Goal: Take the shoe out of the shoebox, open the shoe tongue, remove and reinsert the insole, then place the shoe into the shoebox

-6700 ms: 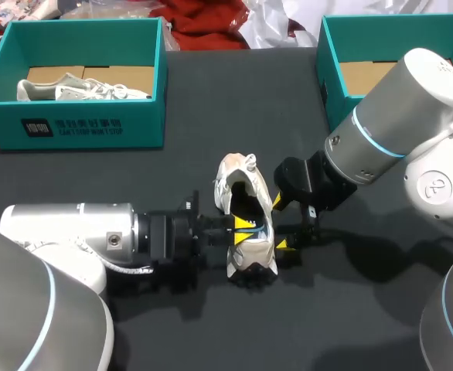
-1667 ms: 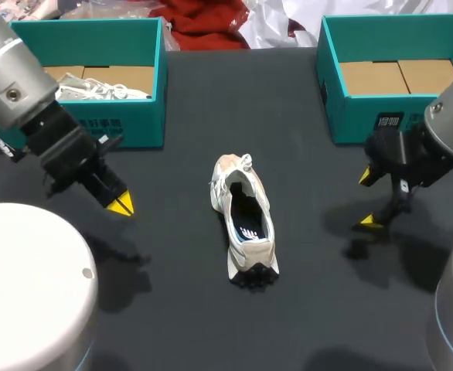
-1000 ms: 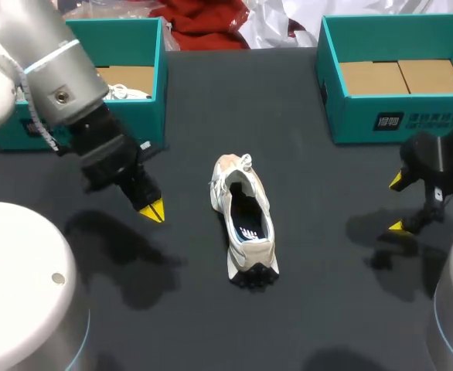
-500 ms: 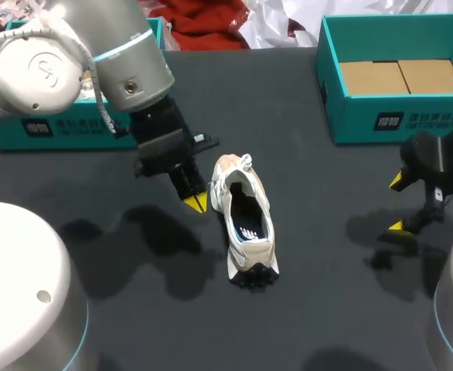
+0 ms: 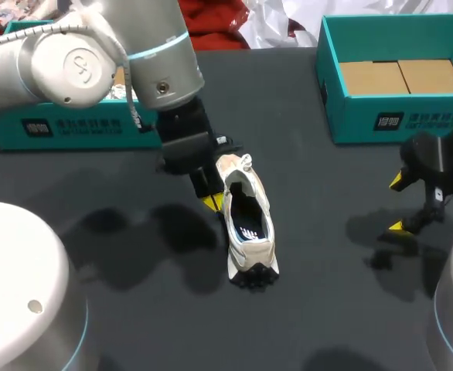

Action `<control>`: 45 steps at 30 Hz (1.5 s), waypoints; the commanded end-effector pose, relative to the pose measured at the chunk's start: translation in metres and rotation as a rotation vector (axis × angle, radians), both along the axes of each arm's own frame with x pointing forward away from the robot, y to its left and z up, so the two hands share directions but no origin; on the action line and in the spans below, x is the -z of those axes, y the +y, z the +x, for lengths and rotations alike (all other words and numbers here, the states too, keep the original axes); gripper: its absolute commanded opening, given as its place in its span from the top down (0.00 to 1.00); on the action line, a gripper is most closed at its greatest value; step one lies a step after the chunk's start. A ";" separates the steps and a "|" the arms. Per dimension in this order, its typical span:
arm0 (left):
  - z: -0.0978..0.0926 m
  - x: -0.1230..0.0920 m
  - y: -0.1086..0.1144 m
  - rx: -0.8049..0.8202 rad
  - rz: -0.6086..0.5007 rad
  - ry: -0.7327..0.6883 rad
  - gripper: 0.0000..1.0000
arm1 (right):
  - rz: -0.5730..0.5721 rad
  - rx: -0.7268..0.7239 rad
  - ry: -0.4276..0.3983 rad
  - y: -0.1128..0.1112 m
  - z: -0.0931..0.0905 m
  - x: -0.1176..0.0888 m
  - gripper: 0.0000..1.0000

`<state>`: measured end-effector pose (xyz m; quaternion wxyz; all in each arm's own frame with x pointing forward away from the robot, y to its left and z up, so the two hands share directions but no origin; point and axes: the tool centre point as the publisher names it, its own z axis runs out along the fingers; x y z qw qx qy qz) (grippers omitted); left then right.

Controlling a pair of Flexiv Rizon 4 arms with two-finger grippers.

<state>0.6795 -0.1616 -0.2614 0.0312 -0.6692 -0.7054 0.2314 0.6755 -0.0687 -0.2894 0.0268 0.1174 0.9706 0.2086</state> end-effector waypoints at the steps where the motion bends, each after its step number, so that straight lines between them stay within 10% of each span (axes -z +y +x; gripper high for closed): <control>1: 0.003 0.008 -0.019 0.017 0.064 -0.009 1.00 | -0.001 0.001 -0.003 0.000 -0.002 0.000 0.00; 45: -0.011 0.100 -0.040 0.319 0.247 0.001 1.00 | -0.001 0.001 -0.003 0.000 -0.002 0.000 0.00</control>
